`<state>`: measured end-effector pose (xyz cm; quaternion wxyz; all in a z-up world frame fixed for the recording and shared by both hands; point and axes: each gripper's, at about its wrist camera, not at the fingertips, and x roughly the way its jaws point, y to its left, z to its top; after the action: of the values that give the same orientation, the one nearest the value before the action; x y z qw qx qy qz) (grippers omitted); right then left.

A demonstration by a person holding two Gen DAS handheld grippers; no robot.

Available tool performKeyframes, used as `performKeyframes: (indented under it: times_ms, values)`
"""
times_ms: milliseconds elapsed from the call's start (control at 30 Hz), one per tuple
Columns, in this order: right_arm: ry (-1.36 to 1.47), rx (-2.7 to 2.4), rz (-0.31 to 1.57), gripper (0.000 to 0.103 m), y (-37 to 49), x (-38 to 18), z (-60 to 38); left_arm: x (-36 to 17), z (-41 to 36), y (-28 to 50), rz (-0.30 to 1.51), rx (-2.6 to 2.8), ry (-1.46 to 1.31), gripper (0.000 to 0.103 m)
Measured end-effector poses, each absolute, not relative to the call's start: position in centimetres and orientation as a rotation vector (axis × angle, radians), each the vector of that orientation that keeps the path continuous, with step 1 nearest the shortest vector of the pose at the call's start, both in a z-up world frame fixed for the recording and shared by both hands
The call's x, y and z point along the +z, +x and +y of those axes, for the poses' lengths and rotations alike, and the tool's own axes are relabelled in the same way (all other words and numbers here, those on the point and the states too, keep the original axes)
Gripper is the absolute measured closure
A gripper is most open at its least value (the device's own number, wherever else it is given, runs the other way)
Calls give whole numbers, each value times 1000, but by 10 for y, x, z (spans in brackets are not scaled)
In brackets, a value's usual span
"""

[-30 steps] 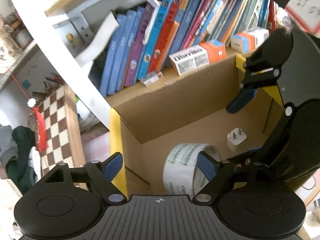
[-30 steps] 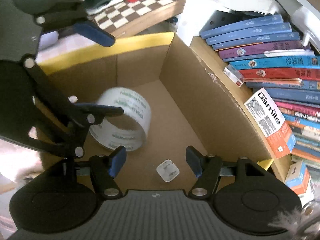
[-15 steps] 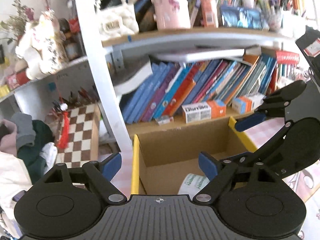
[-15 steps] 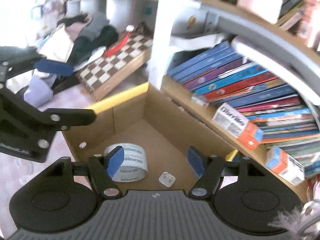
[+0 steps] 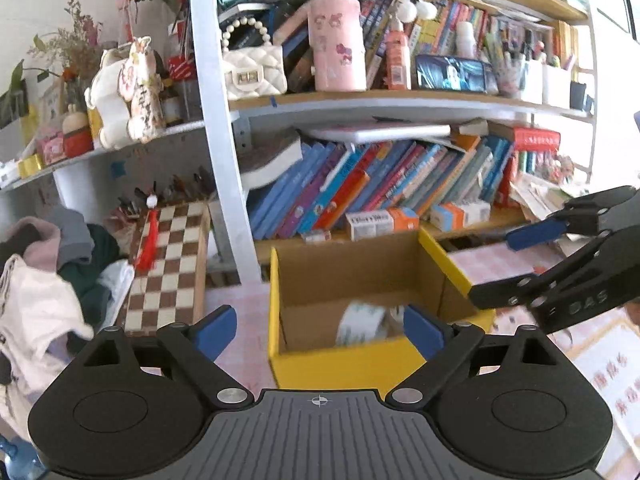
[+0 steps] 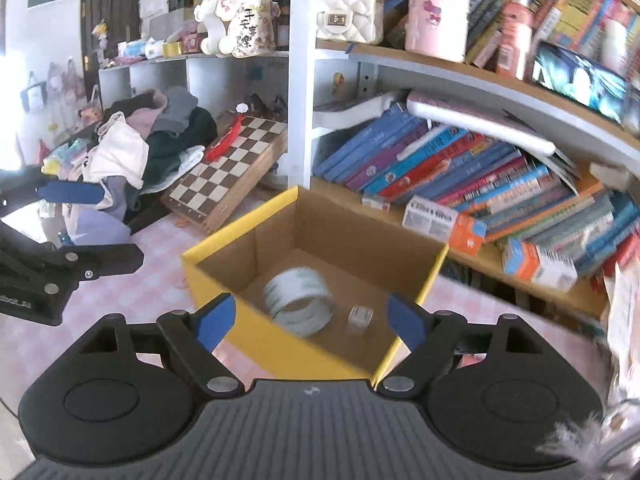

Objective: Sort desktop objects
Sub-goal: 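Withdraw both tools from the box back over the table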

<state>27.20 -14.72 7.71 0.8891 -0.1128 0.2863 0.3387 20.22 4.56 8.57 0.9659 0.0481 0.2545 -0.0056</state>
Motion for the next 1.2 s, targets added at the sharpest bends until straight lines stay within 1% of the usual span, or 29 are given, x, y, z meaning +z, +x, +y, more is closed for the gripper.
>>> performKeyframes:
  times_ms: [200,500,733,867,1000,1200]
  values:
    - [-193,659,655,19,225,62,-161,72,47,170,552,-32,65,10]
    - [-226,572,691,17,168,31,-178,48,41,131,618,-81,63,10]
    - [-220,514,703,14,128,11,-182,34,35,100,647,-87,51,10]
    - [-273,507,705,13,105,-5,-177,23,34,86,672,-88,30,10]
    - [-291,512,732,13,88,-16,-172,14,33,76,691,-87,33,10]
    - [-275,502,741,13,76,-18,-172,4,28,64,714,-90,39,10]
